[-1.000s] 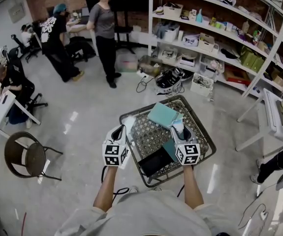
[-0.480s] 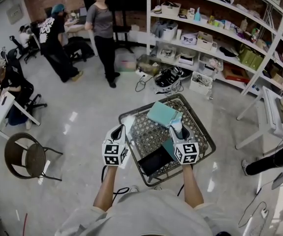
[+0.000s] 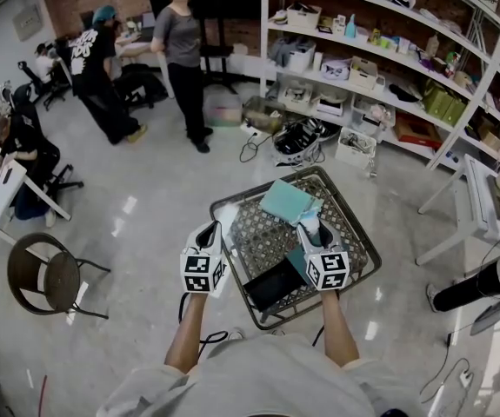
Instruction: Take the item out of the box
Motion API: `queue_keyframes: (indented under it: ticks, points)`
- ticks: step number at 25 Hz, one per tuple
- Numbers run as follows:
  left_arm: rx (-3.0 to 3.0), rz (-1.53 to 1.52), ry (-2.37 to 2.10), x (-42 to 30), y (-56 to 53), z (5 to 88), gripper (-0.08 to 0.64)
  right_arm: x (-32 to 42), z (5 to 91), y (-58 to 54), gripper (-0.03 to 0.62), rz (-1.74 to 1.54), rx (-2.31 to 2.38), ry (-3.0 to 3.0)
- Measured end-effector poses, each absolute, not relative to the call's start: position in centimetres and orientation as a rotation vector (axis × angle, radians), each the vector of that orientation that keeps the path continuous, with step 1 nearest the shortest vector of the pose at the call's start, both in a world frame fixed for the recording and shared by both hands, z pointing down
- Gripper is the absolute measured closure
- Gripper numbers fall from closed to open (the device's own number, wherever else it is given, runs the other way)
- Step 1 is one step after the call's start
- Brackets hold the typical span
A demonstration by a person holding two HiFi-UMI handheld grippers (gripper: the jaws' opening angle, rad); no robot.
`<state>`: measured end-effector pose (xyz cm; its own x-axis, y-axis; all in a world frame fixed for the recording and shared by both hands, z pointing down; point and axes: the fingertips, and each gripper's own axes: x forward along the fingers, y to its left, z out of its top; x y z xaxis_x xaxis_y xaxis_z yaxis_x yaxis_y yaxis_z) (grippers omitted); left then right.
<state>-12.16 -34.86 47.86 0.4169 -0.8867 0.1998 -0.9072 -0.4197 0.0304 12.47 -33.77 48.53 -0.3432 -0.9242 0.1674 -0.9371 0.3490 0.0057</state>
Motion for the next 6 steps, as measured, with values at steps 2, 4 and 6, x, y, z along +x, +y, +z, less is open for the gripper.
queue_keyframes:
  ticks: [2, 4, 6]
  points:
    - [2.529, 0.23, -1.612, -12.15, -34.85, 47.86, 0.557, 12.44, 48.6, -33.81, 0.399, 0.137, 1.709, -2.46]
    - [2.528, 0.231, -1.611, -12.12, -34.8, 47.89, 0.557, 12.44, 48.67, -33.78, 0.399, 0.136, 1.707, -2.459]
    - [2.528, 0.23, -1.611, -12.1, -34.76, 47.94, 0.557, 12.45, 48.75, -33.73, 0.399, 0.133, 1.706, -2.457]
